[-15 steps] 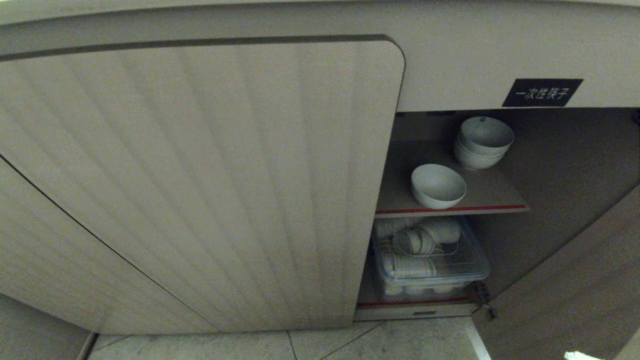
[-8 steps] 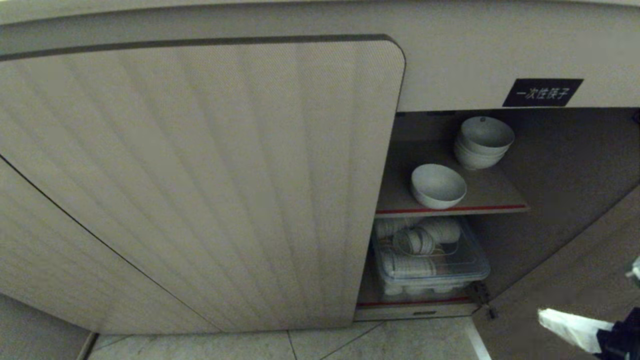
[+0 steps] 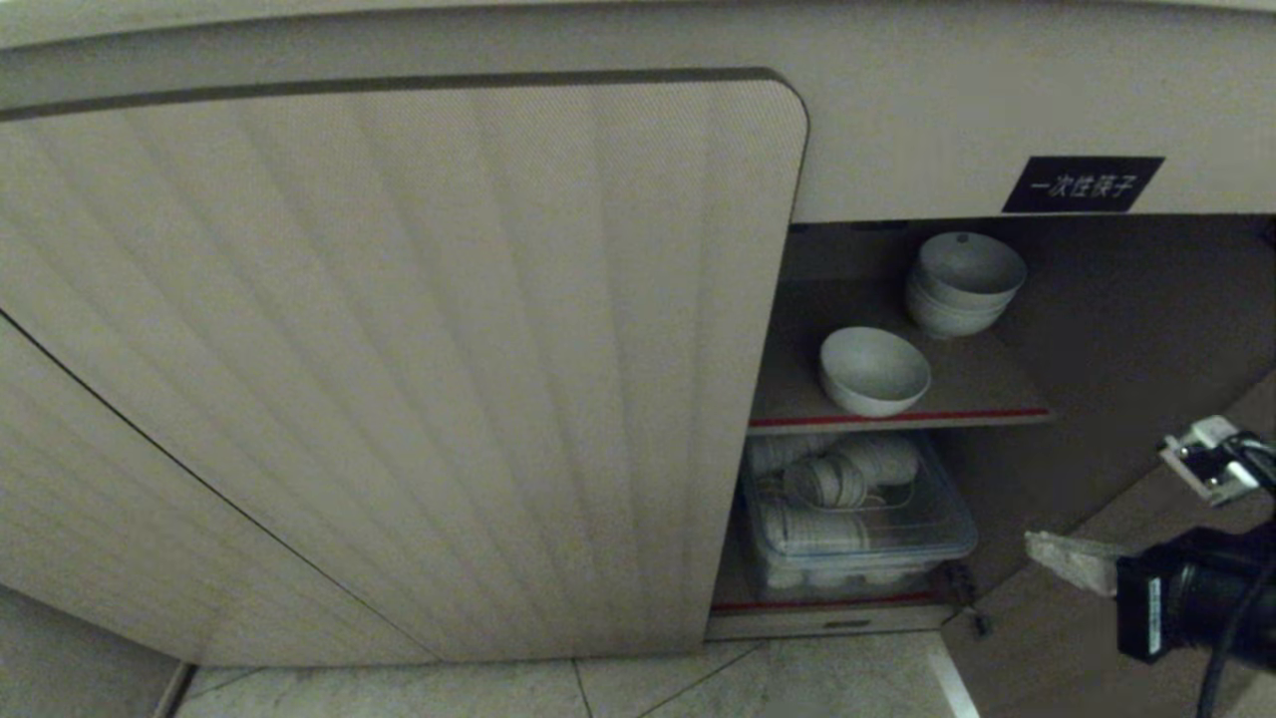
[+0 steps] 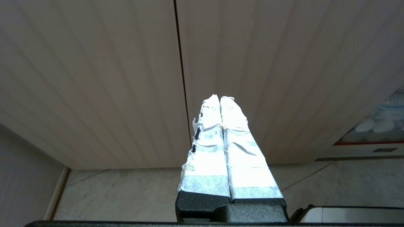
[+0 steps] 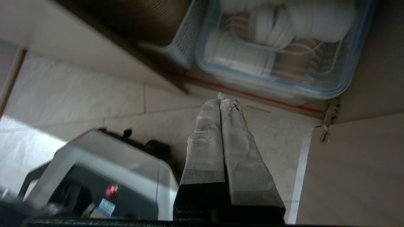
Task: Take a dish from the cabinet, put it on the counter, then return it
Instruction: Take the bowl from the cabinet
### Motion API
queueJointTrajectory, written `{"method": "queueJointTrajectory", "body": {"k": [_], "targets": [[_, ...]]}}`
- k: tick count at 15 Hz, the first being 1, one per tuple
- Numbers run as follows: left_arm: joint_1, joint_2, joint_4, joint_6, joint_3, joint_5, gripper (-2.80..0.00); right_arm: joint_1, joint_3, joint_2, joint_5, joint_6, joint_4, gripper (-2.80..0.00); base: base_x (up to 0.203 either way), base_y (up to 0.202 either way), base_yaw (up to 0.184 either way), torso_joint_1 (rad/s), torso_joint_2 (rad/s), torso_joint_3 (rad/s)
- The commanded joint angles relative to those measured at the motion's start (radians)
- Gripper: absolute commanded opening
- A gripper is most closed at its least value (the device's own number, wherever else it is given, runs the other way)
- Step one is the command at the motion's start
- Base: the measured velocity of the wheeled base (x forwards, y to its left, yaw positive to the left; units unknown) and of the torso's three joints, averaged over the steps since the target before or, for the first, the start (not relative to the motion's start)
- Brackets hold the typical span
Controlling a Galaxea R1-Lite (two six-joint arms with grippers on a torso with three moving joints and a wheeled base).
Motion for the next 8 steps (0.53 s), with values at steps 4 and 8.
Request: {"method": "queueJointTrajectory", "body": {"k": [4,8], "targets": [[0.0,0.0,0.0,-0.001,0.0,0.0,-2.8,0.001,-0.096,0.156,-0.029,0.026,-0.038,-2.8,0.0,0.0,0.0,0.0,0.0,0.0],[0.001,0.0,0.0,-0.001,0.0,0.001,-2.8,0.002,-0.181,0.215,-0.056,0.07,-0.031,-2.8,0.0,0.0,0.0,0.0,0.0,0.0]]}}
